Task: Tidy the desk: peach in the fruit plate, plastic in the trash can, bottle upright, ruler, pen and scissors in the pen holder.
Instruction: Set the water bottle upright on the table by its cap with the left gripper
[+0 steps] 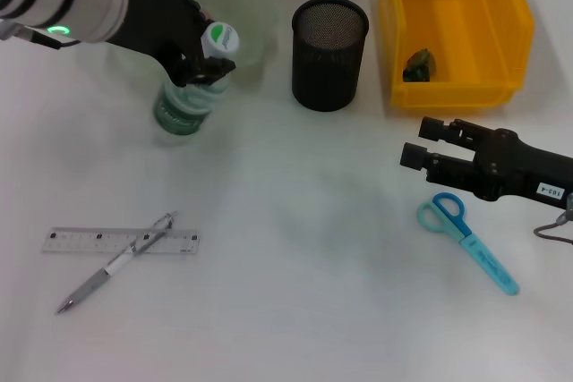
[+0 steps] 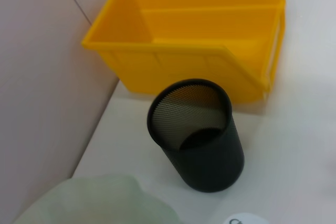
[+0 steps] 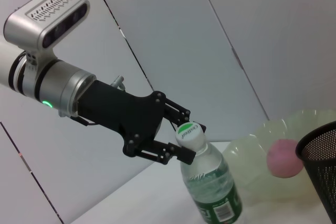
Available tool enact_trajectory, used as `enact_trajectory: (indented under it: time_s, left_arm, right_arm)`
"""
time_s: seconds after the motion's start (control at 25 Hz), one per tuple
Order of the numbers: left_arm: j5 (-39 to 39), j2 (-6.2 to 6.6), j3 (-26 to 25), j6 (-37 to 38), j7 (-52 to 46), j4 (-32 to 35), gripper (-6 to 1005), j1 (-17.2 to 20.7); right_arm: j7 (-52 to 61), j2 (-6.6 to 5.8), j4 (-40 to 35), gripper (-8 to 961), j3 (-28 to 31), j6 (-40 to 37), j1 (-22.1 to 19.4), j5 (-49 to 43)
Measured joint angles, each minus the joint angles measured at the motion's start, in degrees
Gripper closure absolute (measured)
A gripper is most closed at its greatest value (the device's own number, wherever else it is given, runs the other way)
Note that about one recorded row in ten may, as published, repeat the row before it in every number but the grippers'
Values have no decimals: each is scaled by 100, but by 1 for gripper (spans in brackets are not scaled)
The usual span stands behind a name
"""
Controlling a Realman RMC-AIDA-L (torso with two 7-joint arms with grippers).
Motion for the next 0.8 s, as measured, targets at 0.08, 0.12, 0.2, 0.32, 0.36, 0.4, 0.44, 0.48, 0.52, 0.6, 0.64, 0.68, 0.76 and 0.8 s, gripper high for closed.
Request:
enact_trajectory:
  time_s: [0.08, 0.12, 0.2, 0.32, 0.36, 0.4, 0.44, 0.48, 0.52, 0.6, 0.64, 0.68, 0.76, 0.8]
  left_arm:
    - [-99, 1, -87, 0, 27, 13, 555, 43]
    - [-130, 3, -116, -2, 31, 23, 555, 73]
    - [-174, 8, -168, -16, 43, 40, 555, 127]
    - [-216, 11, -258, -22, 100, 41, 555, 167]
    - [-254, 12, -319, -33, 112, 11, 555, 180]
    - [-254, 12, -319, -33, 112, 11, 555, 180]
    - [-285, 12, -354, -34, 113, 0, 555, 184]
    - [-382, 13, -457, -27, 120, -36, 555, 191]
    - [-382, 13, -457, -27, 120, -36, 555, 191]
    - [-530, 14, -595, -1, 151, -92, 555, 193]
    - [-613, 17, -693, 10, 169, -128, 555, 194]
    - [-698, 21, -825, 20, 184, -155, 555, 198]
    - [-719, 22, -864, 22, 187, -158, 555, 207]
    - [-760, 21, -900, 28, 203, -162, 555, 231]
  right_arm:
    - [4, 0, 0, 194, 0, 0, 9, 0]
    - [5, 0, 0, 194, 0, 0, 13, 0]
    - [10, 0, 0, 194, 0, 0, 23, 0]
    - [14, 0, 0, 195, 0, 0, 53, 0]
    - [16, 0, 0, 195, 0, -1, 74, 0]
    - [16, 0, 0, 195, 0, -1, 74, 0]
    - [17, 0, 0, 195, -1, -1, 81, 0]
    - [23, 0, 0, 195, -9, -1, 96, 0]
    - [23, 0, 0, 195, -9, -1, 96, 0]
    - [25, 0, 0, 195, -14, -1, 105, 0]
    - [25, 0, 0, 195, -14, -1, 107, 0]
    - [27, 0, 0, 195, -15, -1, 108, 0]
    - [27, 0, 0, 195, -16, -1, 115, 0]
    - [27, 0, 0, 195, -16, -1, 115, 0]
